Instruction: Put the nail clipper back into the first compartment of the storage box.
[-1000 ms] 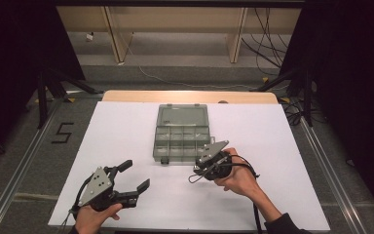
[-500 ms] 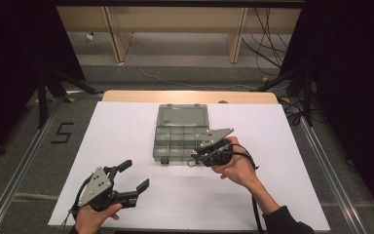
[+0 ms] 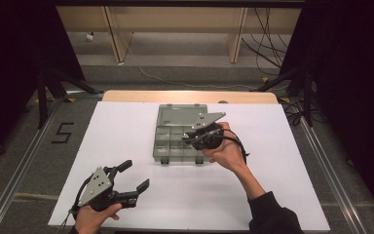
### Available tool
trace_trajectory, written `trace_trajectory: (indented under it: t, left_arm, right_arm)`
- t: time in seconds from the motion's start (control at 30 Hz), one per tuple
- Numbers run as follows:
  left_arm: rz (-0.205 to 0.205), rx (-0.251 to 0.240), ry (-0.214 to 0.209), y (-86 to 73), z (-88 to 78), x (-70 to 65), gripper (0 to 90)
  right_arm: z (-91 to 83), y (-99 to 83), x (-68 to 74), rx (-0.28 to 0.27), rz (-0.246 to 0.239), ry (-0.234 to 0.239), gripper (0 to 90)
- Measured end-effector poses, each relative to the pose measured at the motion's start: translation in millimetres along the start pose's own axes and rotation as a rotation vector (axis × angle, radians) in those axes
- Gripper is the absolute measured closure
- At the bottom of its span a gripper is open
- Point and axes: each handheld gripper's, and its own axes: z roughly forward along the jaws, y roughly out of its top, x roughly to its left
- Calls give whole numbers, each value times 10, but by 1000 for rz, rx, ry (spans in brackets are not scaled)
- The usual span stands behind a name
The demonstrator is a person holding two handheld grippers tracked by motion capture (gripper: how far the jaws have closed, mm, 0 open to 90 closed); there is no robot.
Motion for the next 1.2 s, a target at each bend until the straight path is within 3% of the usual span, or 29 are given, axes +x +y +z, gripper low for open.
trace_trajectory:
  t: [0.27,0.3,0.33,0.47,0.83,1.2]
  left_arm:
    - [-2,-3,-2,-1,0,4,158]
    - [-7,-15,-11,-5,9,3,158]
    - [-28,6,-3,-4,-11,-18,158]
    - [9,-10,-1,7,-5,12,158]
    - [-4,-7,-5,4,-8,-1,157]
    - [5,-9,-8,8,-16,4,158]
  right_arm:
    - [213,156,-50,-17,4,-17,776]
    - [244,170,-55,-20,6,-21,776]
    - [273,184,-59,-23,8,-26,777]
    - [387,228,-86,-23,22,-23,776]
    - [708,319,-129,-44,59,-53,777]
    - [968,473,-83,-47,61,-45,776]
